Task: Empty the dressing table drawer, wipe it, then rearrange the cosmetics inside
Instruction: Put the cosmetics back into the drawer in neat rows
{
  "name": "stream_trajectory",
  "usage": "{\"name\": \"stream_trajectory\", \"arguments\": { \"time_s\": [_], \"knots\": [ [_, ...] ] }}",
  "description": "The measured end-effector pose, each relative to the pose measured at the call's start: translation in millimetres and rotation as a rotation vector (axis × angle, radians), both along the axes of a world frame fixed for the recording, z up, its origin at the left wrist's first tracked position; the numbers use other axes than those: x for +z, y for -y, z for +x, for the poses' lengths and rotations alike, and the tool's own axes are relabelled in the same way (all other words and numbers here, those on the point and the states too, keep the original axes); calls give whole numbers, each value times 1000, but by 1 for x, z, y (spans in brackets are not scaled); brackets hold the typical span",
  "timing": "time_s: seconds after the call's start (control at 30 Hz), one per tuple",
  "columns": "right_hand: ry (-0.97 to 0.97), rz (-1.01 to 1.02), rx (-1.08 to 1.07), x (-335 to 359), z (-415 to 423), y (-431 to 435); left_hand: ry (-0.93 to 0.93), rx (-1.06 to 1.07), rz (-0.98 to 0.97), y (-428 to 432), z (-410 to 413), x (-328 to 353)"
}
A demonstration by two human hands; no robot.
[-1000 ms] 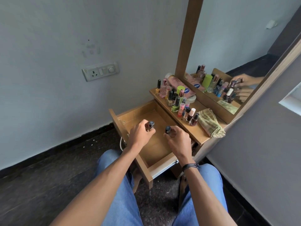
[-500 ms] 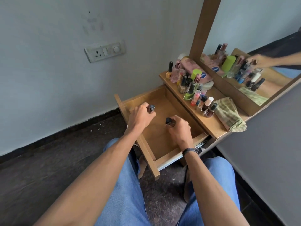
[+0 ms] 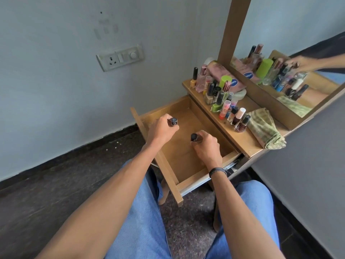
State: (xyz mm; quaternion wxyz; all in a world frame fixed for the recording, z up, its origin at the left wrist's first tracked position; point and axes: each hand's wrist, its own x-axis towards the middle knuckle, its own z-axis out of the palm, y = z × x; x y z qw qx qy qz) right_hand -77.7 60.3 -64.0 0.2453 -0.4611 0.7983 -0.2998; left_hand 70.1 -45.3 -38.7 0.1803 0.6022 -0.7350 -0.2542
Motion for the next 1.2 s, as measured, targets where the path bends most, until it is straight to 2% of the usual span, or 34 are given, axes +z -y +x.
{"name": "stream_trajectory", "arguments": {
  "time_s": [0.4, 0.73, 1.07, 1.2],
  "knots": [
    [-74, -68, 41, -8, -4, -1, 42, -53, -36, 53, -75, -23],
    [-21, -89, 0, -18, -5, 4, 4, 28, 19, 75, -80, -35],
    [97, -95, -118, -7, -22, 42, 133, -22, -19, 76, -75, -27],
    [-28, -76, -101, -7, -12, 76, 147, -19, -42, 76, -74, -25]
  ]
}}
